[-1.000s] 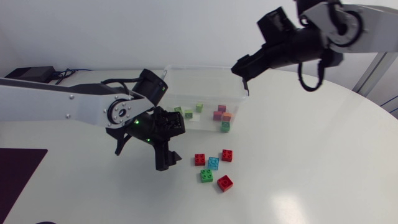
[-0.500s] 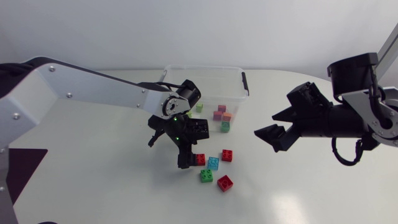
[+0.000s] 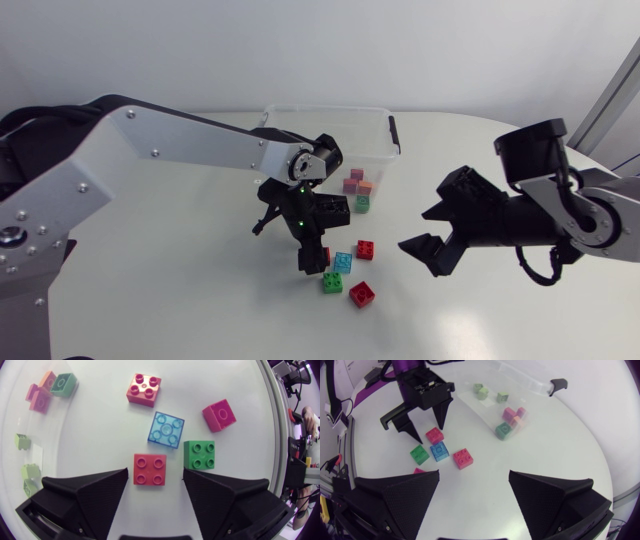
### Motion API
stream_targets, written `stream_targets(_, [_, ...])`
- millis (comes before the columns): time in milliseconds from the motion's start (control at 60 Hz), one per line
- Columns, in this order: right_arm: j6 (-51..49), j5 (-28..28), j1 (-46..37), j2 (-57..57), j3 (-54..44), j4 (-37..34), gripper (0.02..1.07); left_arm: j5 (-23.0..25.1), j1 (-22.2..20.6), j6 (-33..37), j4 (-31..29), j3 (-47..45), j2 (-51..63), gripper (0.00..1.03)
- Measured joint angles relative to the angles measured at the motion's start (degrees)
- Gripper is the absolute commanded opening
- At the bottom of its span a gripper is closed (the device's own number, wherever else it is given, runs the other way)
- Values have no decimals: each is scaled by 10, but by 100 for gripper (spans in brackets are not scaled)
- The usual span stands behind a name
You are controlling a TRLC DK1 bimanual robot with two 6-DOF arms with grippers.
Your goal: Pick up the duplo bricks and place them in the container
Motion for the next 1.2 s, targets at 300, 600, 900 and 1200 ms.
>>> stream_targets(300, [-119,-1,31,170,43,5,102,-45,-6,-44,-19,-17,-7,29])
stream_targets(600, [-135,-4,73,274,122,9,99,-44,-14,-85,-32,-54,-198,29])
stream_targets(900, [-161,0,76,357,170,7,77,0,60,-160,35,-42,-282,30])
stream_targets(1200, [-165,-3,75,374,187,-14,17,28,136,-236,171,-14,-240,33])
